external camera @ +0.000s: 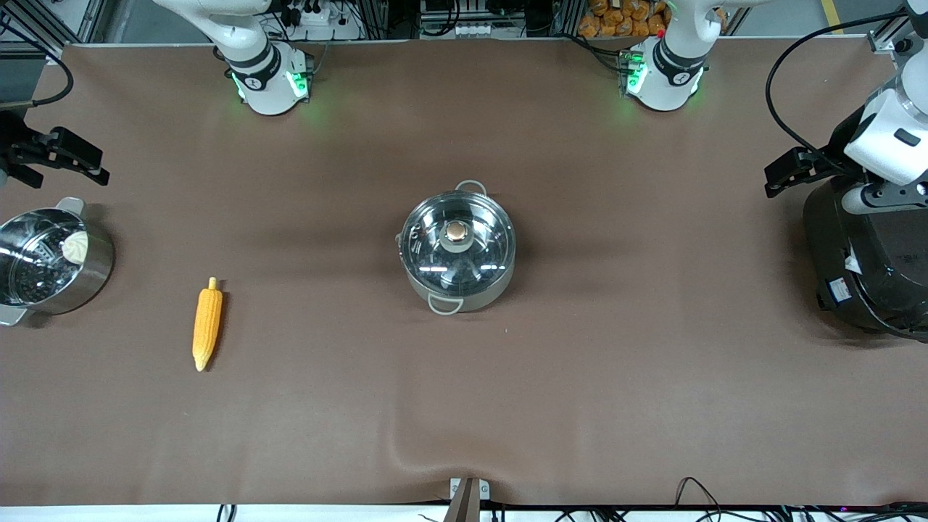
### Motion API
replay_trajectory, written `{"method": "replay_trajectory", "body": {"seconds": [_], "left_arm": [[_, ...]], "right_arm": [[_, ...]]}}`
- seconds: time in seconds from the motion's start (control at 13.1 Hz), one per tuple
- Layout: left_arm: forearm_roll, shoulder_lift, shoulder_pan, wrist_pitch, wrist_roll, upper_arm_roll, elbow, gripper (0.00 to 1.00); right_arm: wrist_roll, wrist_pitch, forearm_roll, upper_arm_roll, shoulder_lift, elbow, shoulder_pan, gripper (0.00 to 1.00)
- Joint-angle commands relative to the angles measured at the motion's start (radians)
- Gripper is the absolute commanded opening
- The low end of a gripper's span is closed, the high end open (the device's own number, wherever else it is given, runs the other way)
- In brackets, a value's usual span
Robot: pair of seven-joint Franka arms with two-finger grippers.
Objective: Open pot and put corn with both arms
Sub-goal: 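Reach the left gripper to the pot lid while the right gripper reaches the corn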
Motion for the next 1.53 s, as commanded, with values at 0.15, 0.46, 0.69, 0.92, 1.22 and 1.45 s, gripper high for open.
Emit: {"method": "replay_trajectory", "body": {"seconds": [0.15,0.46,0.69,0.92,1.22,1.45], "left_arm": [[-0.016,-0.006,0.007,-0.01,0.014,-0.003,0.034,1.0],[-0.004,0.0,-0.029,-0.01,0.002,-0.024,0.03,1.0],[-0.001,0.047,-0.067,0.001,-0.119,-0.075,0.036,1.0],[-0.006,0.136,-0.182,0.058,-0.373,-0.112,0.094,1.0],[-0.004,0.326,-0.399,0.131,-0.753,-0.107,0.208,1.0],[-0.001,0.426,-0.503,0.275,-1.07,-0.101,0.22,1.0]], "right_arm": [[-0.005,-0.003,0.009,0.005,-0.015,-0.009,-0.012,1.0],[-0.007,0.0,0.009,0.003,-0.012,-0.011,-0.014,1.0],[-0.007,0.054,0.009,0.003,0.044,-0.065,-0.014,1.0],[-0.01,0.231,0.008,0.003,0.119,-0.19,-0.012,1.0],[-0.01,0.34,0.009,0.003,0.32,-0.195,-0.044,1.0],[-0.014,0.447,0.008,0.003,0.435,-0.195,-0.064,1.0]]}}
